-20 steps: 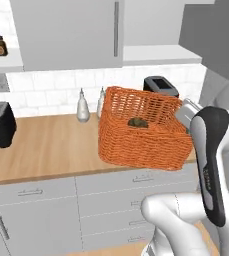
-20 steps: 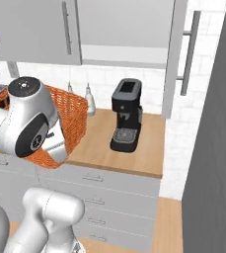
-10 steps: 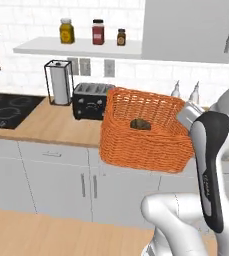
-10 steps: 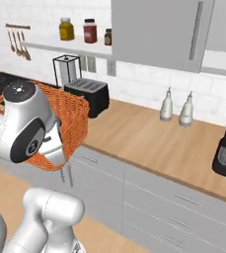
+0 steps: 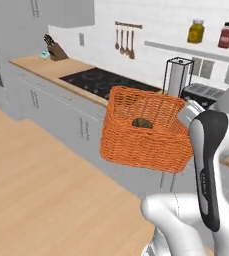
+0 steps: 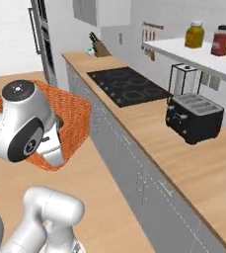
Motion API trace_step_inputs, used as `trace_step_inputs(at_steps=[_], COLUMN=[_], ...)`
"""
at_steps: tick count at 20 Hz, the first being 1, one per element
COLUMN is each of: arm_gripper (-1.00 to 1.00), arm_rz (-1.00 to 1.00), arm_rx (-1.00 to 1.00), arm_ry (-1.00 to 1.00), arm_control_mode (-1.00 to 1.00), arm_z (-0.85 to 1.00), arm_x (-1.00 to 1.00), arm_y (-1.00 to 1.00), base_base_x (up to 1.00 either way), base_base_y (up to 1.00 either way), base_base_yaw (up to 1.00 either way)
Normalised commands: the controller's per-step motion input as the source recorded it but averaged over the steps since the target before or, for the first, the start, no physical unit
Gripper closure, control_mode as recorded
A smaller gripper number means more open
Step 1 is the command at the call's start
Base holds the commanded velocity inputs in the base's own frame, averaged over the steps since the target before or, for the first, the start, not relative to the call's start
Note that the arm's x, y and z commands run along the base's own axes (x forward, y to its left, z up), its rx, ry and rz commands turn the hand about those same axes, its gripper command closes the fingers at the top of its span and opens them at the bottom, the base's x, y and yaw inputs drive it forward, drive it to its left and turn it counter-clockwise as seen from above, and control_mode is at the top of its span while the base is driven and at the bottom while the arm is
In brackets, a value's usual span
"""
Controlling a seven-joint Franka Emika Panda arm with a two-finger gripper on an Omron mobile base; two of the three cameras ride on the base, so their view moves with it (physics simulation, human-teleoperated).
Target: Open the cabinet, pick up the bread from the cabinet and place it in the basket. Then move the basket to the dining counter.
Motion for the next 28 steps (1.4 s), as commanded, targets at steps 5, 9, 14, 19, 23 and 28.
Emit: trace_step_inputs(at_steps=[5,9,14,19,23,28], arm_gripper=[1.00,1.00,1.00,1.00,1.00,1.00], arm_rz=[0.00,0.00,0.00,0.00,0.00,0.00], arm_rx=[0.00,0.00,0.00,0.00,0.00,0.00], arm_ry=[0.00,0.00,0.00,0.00,0.00,0.00], arm_control_mode=[1.00,1.00,1.00,1.00,1.00,1.00], arm_z=[0.00,0.00,0.00,0.00,0.00,0.00], arm_x=[0.00,0.00,0.00,0.00,0.00,0.00], arm_y=[0.00,0.00,0.00,0.00,0.00,0.00], base_base_x=[0.00,0.00,0.00,-0.02,-0.06,-0.12], base_base_y=[0.00,0.00,0.00,0.00,0.00,-0.04], base_base_yaw=[1.00,1.00,1.00,1.00,1.00,0.99])
